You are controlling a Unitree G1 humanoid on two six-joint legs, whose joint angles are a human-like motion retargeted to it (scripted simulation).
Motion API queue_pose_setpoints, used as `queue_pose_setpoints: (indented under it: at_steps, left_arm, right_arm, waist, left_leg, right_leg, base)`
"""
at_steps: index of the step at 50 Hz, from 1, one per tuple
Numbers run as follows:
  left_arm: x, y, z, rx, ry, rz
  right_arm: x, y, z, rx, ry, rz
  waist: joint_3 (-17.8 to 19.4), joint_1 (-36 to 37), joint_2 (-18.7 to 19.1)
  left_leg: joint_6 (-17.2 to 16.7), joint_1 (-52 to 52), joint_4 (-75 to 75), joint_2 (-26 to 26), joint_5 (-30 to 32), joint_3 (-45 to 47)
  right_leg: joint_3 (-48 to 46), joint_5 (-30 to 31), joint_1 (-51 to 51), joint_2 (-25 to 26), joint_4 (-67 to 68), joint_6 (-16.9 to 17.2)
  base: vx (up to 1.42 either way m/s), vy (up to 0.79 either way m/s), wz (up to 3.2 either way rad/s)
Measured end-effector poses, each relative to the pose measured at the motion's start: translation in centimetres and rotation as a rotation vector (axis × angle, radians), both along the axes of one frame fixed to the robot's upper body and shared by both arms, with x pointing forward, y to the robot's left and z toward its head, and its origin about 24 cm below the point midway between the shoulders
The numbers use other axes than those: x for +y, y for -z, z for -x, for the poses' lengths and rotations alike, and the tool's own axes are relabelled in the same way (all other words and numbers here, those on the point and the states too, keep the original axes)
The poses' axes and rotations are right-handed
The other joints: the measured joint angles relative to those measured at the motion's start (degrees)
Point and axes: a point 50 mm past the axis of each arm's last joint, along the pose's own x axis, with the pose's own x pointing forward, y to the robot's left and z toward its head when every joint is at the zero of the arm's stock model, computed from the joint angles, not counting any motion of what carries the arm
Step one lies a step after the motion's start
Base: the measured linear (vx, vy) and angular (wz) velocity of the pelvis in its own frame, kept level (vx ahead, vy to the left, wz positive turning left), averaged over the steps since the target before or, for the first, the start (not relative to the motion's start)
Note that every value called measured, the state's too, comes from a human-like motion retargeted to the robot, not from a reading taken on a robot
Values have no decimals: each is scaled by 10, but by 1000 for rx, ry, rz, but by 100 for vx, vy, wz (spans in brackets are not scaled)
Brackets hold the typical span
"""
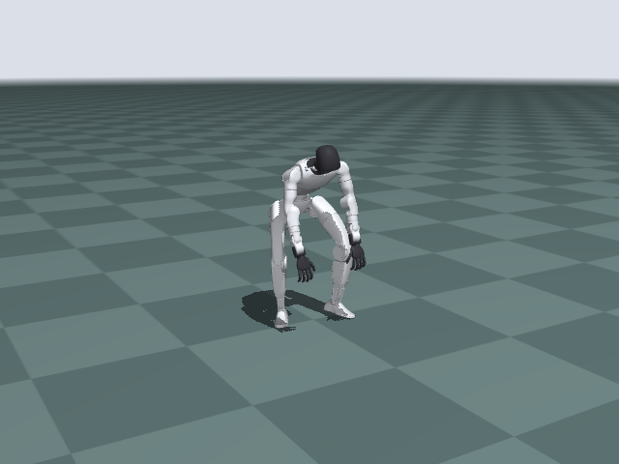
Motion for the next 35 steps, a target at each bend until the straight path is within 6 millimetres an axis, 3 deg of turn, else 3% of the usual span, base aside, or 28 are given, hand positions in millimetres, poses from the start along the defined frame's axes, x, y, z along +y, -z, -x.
queue_pose_setpoints:
  at_steps: [8,15,25,35]
  left_arm:
    - [-3,3,2,-8,15,95]
    - [-7,27,9,34,23,182]
    - [0,79,28,173,-34,268]
    - [14,149,66,386,-115,281]
  right_arm:
    - [-1,19,4,17,3,-67]
    - [-2,53,13,82,14,-137]
    - [4,108,33,241,15,-212]
    - [5,167,67,410,26,-296]
  waist:
    - [-7,6,9]
    - [-49,15,14]
    - [-104,7,14]
    - [-150,-18,-5]
  left_leg:
    - [-12,37,-30,8,26,0]
    - [-11,49,-54,23,35,12]
    - [17,84,-101,44,-9,52]
    - [54,127,-131,38,-100,96]
  right_leg:
    - [-10,19,46,20,-47,5]
    - [-18,39,61,33,-86,13]
    - [-18,65,76,44,-125,36]
    - [7,95,86,41,-143,71]
  base:
    - [-1,-1,-3]
    - [-1,3,-8]
    - [-1,15,-25]
    - [3,23,-28]
